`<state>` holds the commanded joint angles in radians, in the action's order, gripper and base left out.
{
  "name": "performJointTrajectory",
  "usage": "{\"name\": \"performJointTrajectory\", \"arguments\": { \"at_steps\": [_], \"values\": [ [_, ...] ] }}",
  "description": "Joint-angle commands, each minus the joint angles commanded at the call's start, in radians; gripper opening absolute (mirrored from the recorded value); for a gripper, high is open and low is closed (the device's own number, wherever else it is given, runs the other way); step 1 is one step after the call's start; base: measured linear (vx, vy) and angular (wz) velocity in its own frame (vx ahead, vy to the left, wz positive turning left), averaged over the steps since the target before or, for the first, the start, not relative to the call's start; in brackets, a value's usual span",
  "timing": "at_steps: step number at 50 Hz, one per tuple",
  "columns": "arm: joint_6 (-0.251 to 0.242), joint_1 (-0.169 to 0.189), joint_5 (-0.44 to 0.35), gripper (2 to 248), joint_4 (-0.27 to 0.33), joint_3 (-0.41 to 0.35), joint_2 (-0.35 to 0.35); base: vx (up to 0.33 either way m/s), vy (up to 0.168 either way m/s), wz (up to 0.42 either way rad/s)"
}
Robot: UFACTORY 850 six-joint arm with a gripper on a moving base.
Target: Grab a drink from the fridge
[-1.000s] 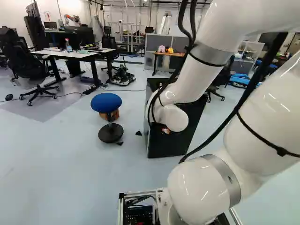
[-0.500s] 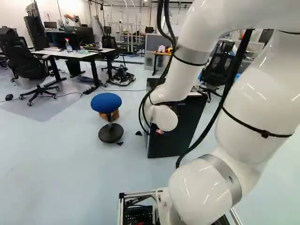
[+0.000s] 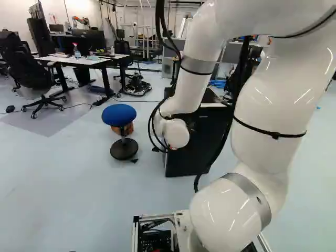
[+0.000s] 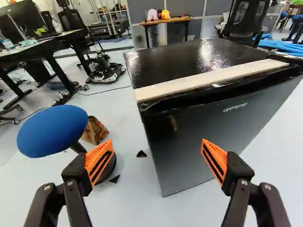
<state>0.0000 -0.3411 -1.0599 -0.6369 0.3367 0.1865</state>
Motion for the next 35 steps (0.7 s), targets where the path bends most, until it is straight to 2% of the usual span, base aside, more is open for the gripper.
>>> {"name": "performJointTrajectory", "arguments": {
  "at_steps": [35],
  "values": [
    [0.0,-0.021,-0.165,247,-0.125,0.098,0.178,0.0,0.0,0.0]
  ]
}}
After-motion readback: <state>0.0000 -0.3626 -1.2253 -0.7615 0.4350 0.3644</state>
